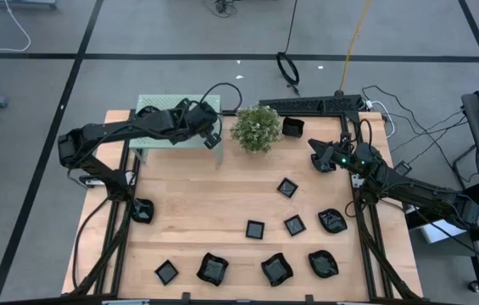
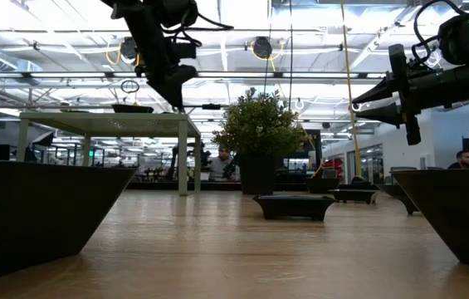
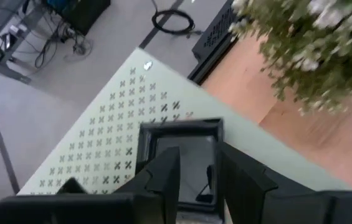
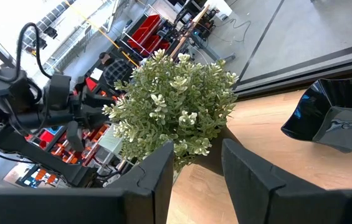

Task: Pick & Place Mini shaped plates
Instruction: Stack the square plate on top of the square plate on the shelf

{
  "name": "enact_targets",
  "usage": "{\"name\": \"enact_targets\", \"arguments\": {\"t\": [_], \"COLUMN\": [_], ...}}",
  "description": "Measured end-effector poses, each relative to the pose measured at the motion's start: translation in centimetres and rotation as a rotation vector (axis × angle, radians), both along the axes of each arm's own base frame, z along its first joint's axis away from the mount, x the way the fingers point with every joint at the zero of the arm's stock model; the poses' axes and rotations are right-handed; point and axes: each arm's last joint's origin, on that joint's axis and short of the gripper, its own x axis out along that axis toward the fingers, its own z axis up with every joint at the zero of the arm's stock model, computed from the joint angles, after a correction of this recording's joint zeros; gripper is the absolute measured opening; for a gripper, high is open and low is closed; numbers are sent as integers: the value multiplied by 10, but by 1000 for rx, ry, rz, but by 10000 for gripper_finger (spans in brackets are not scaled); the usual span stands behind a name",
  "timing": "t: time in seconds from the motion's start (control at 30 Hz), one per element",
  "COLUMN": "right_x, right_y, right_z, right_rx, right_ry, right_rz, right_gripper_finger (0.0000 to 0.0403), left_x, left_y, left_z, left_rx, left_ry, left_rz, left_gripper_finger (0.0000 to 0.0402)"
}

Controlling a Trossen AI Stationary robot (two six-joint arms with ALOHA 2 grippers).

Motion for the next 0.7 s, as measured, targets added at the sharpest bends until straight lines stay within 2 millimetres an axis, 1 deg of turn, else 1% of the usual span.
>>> {"name": "enact_targets", "arguments": {"t": [0.2, 0.33, 0.53, 0.63, 0.7], "right_x": [0, 0, 0, 0, 0], "right_y": [0, 0, 0, 0, 0], "right_z": [0, 0, 0, 0, 0], "right_rx": [0, 0, 0, 0, 0], "right_ry": [0, 0, 0, 0, 0], "right_rz": [0, 0, 0, 0, 0], "right_gripper_finger": [123, 123, 123, 123, 123], "left_x": [4, 10, 14, 14, 13], "left_y": [-11, -24, -43, -53, -62], "left_z": [13, 20, 22, 18, 15], "left_rx": [27, 1, -155, -234, -294], "left_ry": [-107, -237, -426, -447, -427], "left_rz": [-28, -16, 81, 125, 136], "left_gripper_finger": [111, 111, 113, 113, 113]}}
